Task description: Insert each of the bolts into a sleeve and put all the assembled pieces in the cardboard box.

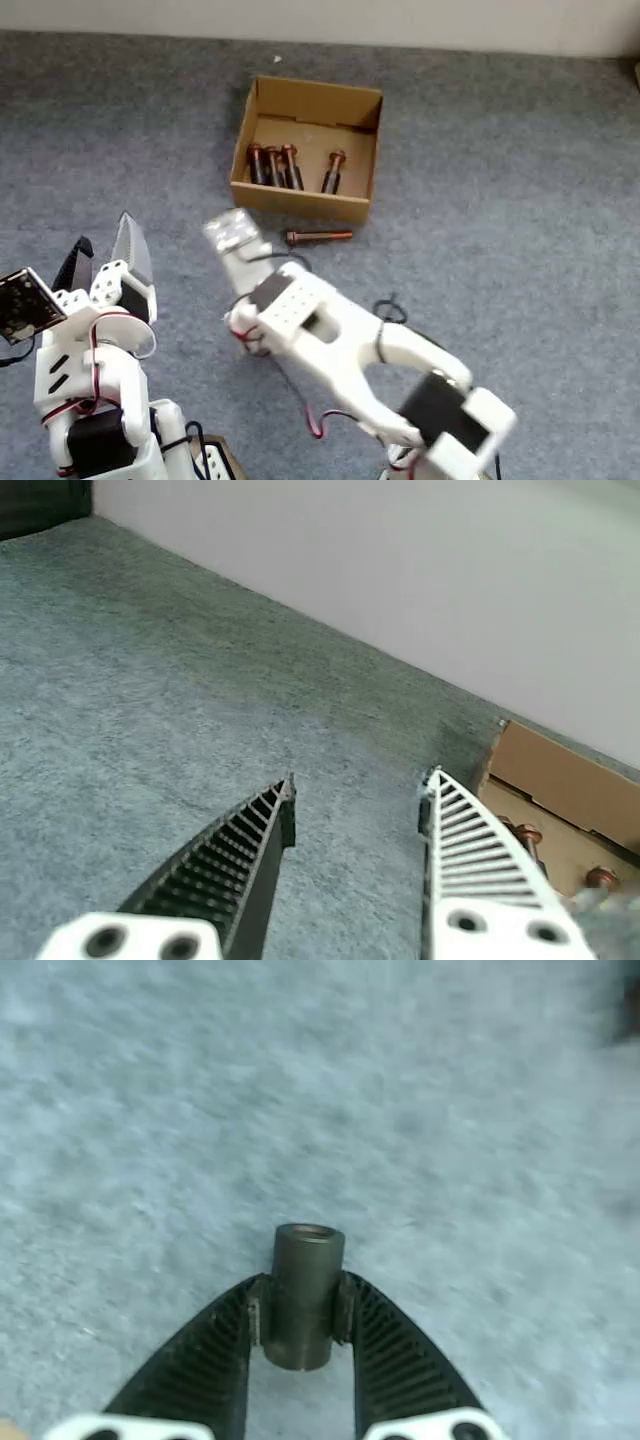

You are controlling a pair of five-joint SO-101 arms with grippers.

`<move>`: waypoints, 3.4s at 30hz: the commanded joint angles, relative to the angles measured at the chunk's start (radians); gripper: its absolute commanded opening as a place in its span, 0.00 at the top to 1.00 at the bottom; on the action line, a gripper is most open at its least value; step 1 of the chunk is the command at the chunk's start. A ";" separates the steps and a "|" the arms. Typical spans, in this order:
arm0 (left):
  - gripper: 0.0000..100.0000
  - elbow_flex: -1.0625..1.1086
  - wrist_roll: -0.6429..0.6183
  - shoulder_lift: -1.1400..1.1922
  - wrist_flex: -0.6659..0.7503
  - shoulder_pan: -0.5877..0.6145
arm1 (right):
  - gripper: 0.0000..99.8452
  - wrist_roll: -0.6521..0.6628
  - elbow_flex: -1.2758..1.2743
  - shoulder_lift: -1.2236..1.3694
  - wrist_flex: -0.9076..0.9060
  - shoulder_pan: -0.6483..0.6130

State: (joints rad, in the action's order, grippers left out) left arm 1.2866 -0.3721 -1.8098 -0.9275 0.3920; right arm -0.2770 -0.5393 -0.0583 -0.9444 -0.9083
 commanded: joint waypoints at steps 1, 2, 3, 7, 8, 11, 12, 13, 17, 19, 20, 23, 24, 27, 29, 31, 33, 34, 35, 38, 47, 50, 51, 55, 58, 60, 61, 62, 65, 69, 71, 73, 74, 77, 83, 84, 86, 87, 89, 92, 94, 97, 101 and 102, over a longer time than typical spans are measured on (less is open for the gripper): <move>0.78 -0.028 0.009 -0.002 0.017 -0.087 | 0.99 0.011 0.018 -0.208 -0.085 0.114; 0.78 -0.028 0.046 -0.002 0.017 -0.110 | 0.99 0.011 0.018 -0.249 -0.101 0.153; 0.78 -0.028 0.086 -0.001 0.017 -0.139 | 0.99 0.011 0.018 -0.288 -0.114 0.194; 0.78 -0.028 0.192 0.001 0.015 -0.265 | 0.99 0.011 0.016 -0.406 -0.136 0.371; 0.80 -0.030 0.215 0.001 0.015 -0.285 | 0.99 0.011 0.001 -0.429 -0.131 0.415; 0.82 -0.039 0.276 0.033 0.015 -0.329 | 0.99 0.011 -0.061 -0.490 -0.108 0.521; 0.82 -0.051 0.287 0.064 0.015 -0.341 | 0.99 0.011 -0.088 -0.507 -0.093 0.545; 0.81 -0.070 0.298 0.107 0.015 -0.352 | 0.99 0.009 -0.122 -0.524 -0.074 0.564; 0.80 -0.179 0.350 0.360 0.011 -0.407 | 0.99 0.005 -0.274 -0.587 0.056 0.627; 0.79 -0.246 0.400 0.516 -0.015 -0.458 | 0.99 0.003 -0.352 -0.615 0.153 0.668; 0.78 -0.280 0.428 0.593 -0.031 -0.486 | 0.99 0.003 -0.387 -0.622 0.205 0.691; 0.78 -0.378 0.494 0.805 -0.058 -0.567 | 0.99 0.003 -0.481 -0.628 0.348 0.743; 0.78 -0.407 0.511 0.866 -0.061 -0.587 | 0.99 0.003 -0.506 -0.627 0.384 0.750; 0.76 -0.492 0.586 1.033 -0.063 -0.650 | 0.99 0.002 -0.558 -0.627 0.466 0.751; 0.74 -0.545 0.626 1.133 -0.063 -0.684 | 0.99 0.002 -0.576 -0.627 0.486 0.751; 0.73 -0.610 0.655 1.233 -0.063 -0.707 | 0.99 0.002 -0.579 -0.627 0.489 0.751; 0.73 -0.673 0.689 1.326 -0.063 -0.717 | 0.99 0.002 -0.579 -0.627 0.489 0.754; 0.73 -0.702 0.707 1.372 -0.061 -0.720 | 0.99 0.002 -0.579 -0.627 0.489 0.765; 0.73 -0.731 0.729 1.414 -0.060 -0.720 | 0.99 0.002 -0.579 -0.627 0.489 0.774; 0.74 -0.809 0.793 1.535 -0.061 -0.720 | 0.99 0.002 -0.576 -0.627 0.489 0.811; 0.74 -0.993 0.847 1.856 -0.057 -0.717 | 0.99 0.002 -0.572 -0.627 0.489 0.823; 0.74 -1.055 0.845 1.960 -0.057 -0.713 | 0.99 0.002 -0.570 -0.627 0.489 0.823; 0.74 -1.073 0.847 1.989 -0.058 -0.713 | 0.99 0.002 -0.570 -0.627 0.489 0.823; 0.74 -1.144 0.847 2.083 -0.060 -0.711 | 0.99 0.002 -0.570 -0.627 0.489 0.823; 0.74 -1.194 0.847 2.129 -0.061 -0.699 | 0.99 0.002 -0.570 -0.627 0.489 0.823; 0.74 -1.227 0.847 2.160 -0.061 -0.693 | 0.99 0.002 -0.570 -0.627 0.489 0.823; 0.74 -1.241 0.847 2.180 -0.063 -0.690 | 0.99 0.002 -0.570 -0.627 0.489 0.823; 0.74 -1.254 0.847 2.199 -0.063 -0.688 | 0.99 0.002 -0.572 -0.627 0.489 0.823; 0.77 -1.290 0.864 2.267 -0.081 -0.687 | 0.99 0.002 -0.572 -0.627 0.489 0.823; 0.83 -1.359 0.988 2.322 -0.206 -0.687 | 0.99 0.002 -0.572 -0.627 0.489 0.823; 0.87 -1.394 1.002 2.342 -0.256 -0.687 | 0.99 0.002 -0.572 -0.627 0.489 0.823; 0.89 -1.409 1.002 2.351 -0.292 -0.687 | 0.99 0.002 -0.572 -0.627 0.489 0.823; 0.90 -1.408 1.002 2.353 -0.302 -0.687 | 0.99 0.002 -0.572 -0.627 0.489 0.823; 0.95 -1.406 1.002 2.348 -0.348 -0.693 | 0.99 0.002 -0.572 -0.627 0.489 0.823; 1.00 -1.395 1.005 2.269 -0.485 -0.685 | 0.99 0.002 -0.572 -0.627 0.489 0.823; 1.00 -1.379 1.008 2.244 -0.503 -0.685 | 0.99 0.002 -0.572 -0.627 0.489 0.823; 1.00 -1.322 1.062 2.176 -0.517 -0.685 | 0.99 0.002 -0.572 -0.627 0.489 0.823; 1.00 -1.274 1.091 2.130 -0.512 -0.685 | 0.99 0.002 -0.572 -0.627 0.489 0.823; 1.00 -1.170 1.134 2.025 -0.512 -0.685 | 0.99 0.003 -0.572 -0.628 0.489 0.823; 1.00 -0.998 1.206 1.834 -0.473 -0.684 | 0.99 0.003 -0.572 -0.628 0.489 0.823; 1.00 -0.880 1.269 1.701 -0.431 -0.661 | 0.99 0.003 -0.573 -0.628 0.489 0.823; 1.00 -0.722 1.407 1.532 -0.374 -0.611 | 0.99 0.003 -0.573 -0.628 0.489 0.823; 1.00 -0.555 1.547 1.405 -0.282 -0.513 | 0.99 0.003 -0.573 -0.628 0.489 0.823; 1.00 -0.526 1.567 1.394 -0.255 -0.489 | 0.99 0.003 -0.573 -0.628 0.489 0.823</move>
State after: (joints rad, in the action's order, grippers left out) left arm 0.6498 1.0856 -0.2954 -1.2743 -0.1895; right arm -0.2770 -1.1254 -0.6490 -0.4764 -0.0967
